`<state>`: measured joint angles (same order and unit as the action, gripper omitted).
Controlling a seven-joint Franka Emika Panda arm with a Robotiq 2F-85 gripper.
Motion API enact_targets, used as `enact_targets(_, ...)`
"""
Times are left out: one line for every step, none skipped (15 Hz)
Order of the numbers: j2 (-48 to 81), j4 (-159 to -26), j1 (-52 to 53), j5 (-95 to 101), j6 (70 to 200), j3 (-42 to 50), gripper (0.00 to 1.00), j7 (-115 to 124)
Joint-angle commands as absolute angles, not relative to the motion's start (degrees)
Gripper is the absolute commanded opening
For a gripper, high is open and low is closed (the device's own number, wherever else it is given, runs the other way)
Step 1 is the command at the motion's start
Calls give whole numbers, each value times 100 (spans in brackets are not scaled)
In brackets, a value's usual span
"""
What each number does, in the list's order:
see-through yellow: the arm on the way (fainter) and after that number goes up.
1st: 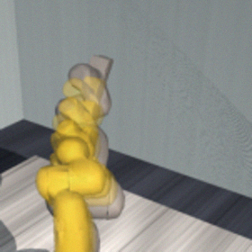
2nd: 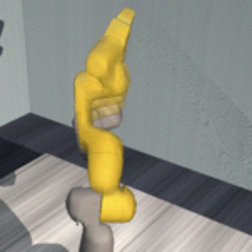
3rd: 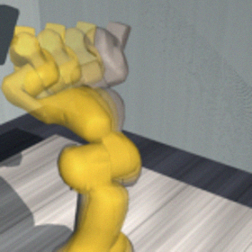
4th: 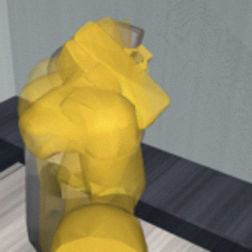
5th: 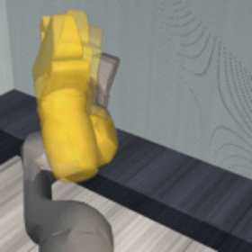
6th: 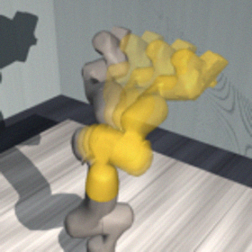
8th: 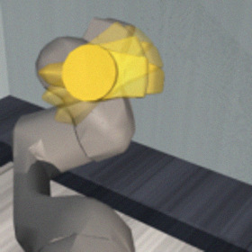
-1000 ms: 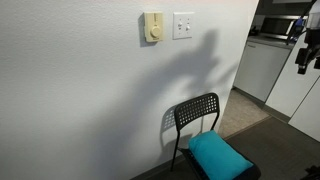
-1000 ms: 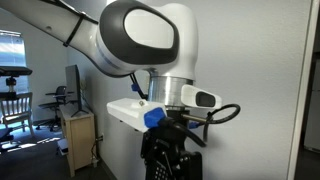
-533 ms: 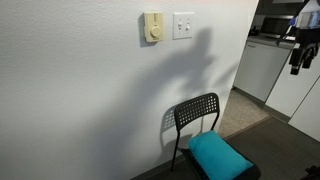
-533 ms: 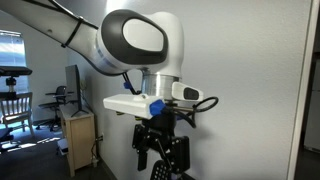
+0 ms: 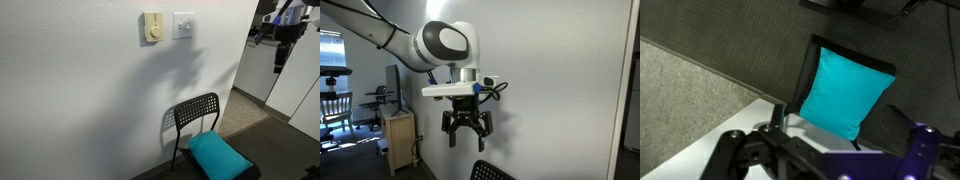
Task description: Turn on the light
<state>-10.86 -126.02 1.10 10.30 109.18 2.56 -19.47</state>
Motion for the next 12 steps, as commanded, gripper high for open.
enact_targets(-583, -12029, 229, 1540, 10787, 30, 100, -2339)
enact_targets(-478, -11916, 266, 1745, 10795, -41, 100, -2372)
enact_targets(-364, -11799, 310, 1972, 10814, -120, 100, -2440)
enact_targets(-247, -11683, 352, 2176, 10797, -189, 100, -2514)
enact_targets(-608, -12050, 304, 1879, 10900, -126, 100, -2278)
enact_targets(-532, -11986, 329, 1915, 10900, -166, 100, -2256)
enact_targets(-521, -11988, 337, 1913, 10900, -174, 100, -2230)
enact_targets(-531, -11990, 335, 1913, 10899, -172, 100, -2229)
enact_targets(-554, -11993, 327, 1913, 10899, -162, 100, -2229)
enact_targets(-564, -11993, 321, 1913, 10899, -153, 100, -2229)
enact_targets(-582, -12039, 314, 1754, 10881, -104, 100, -2584)
enact_targets(-597, -12096, 317, 1741, 11024, -97, 100, -2673)
